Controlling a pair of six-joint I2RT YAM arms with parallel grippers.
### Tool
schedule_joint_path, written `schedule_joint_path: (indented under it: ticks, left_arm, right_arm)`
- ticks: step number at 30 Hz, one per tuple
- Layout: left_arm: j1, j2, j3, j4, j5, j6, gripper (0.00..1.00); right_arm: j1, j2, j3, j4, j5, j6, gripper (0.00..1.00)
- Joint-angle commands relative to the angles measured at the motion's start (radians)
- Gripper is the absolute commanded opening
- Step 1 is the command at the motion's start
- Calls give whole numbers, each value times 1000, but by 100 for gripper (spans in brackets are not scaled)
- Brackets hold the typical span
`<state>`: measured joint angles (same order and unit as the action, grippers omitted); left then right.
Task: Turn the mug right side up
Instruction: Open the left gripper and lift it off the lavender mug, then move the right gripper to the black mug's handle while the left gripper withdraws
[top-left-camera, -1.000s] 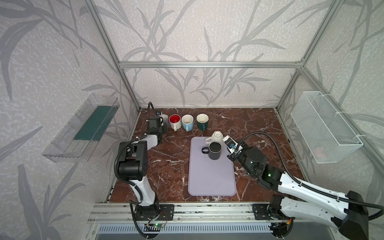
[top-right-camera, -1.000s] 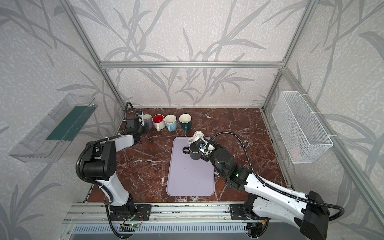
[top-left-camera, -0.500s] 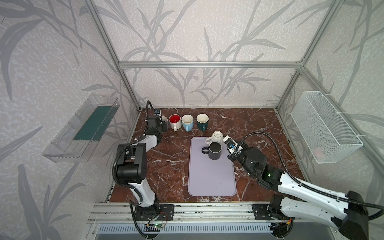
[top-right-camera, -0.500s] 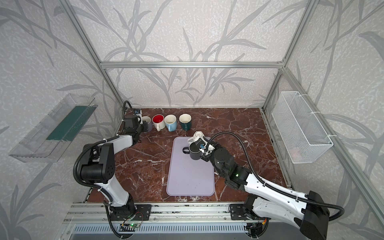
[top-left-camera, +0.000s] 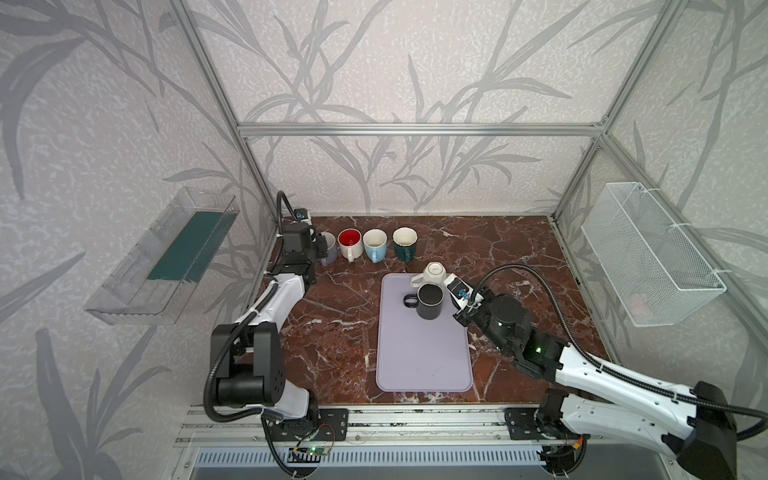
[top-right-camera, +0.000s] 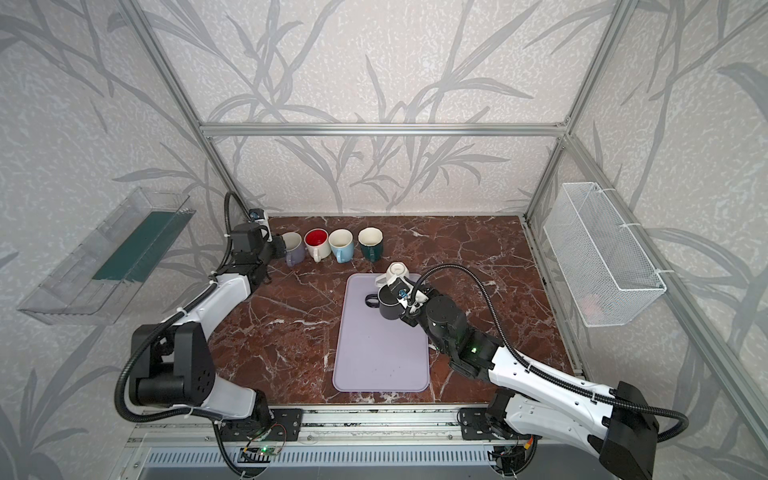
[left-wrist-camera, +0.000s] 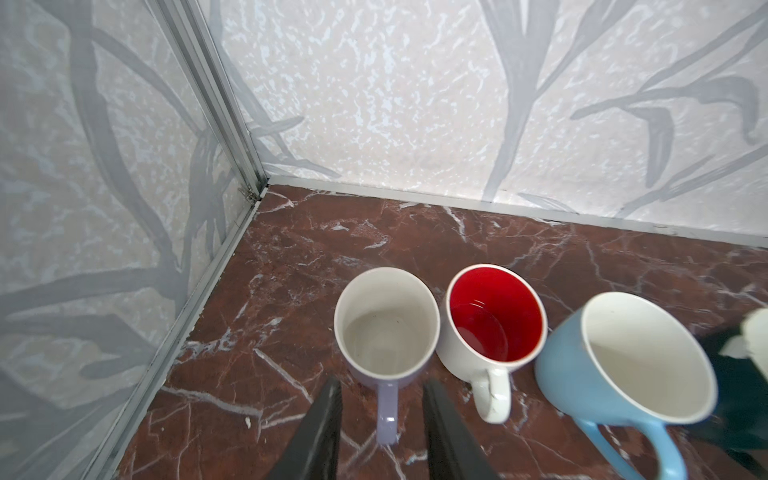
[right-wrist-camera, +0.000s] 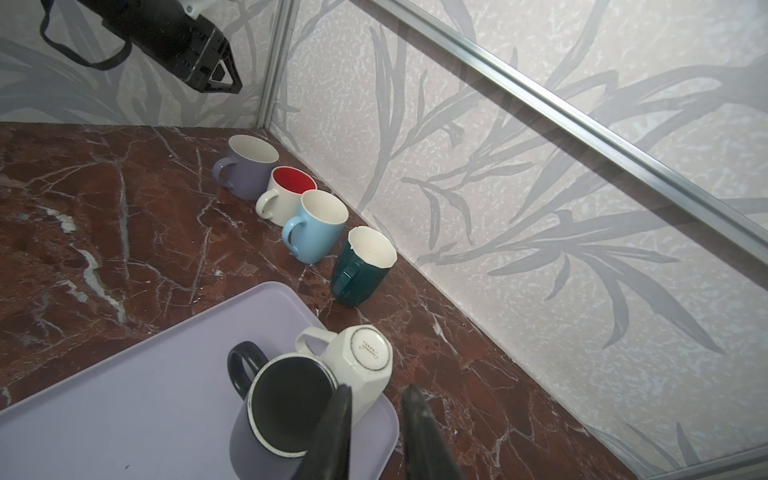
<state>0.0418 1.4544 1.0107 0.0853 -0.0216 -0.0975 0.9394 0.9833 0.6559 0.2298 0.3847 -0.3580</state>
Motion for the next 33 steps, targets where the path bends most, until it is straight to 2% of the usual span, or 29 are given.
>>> schedule_joint_path:
  ticks: [1,9,15,20,23,33]
  left_arm:
    - [-18,-95,-2,-142,44,-85,37]
    - [-80,-352,-114,-284,125,-307,39]
    - [-192,-491,-138,-471,15,-345,39]
    - [-235,-519,-129,-614,-56,-400,38]
    - [-237,-558,-155,-633,-74,-427,38]
    - [-239,-553,-144,-653,-46,-440,39]
  right_arm:
    - [-5,12,68,-88,-108,30,25]
    - [-7,186,279,-353,-379,-17,27]
    - [-8,389,537,-653,-507,-100,29]
    - [-9,554,716,-862,-529,-177,29]
    - [-10,643,811,-957,-524,-207,29]
    - [-10,961,1141,-1215,-344,-244,32]
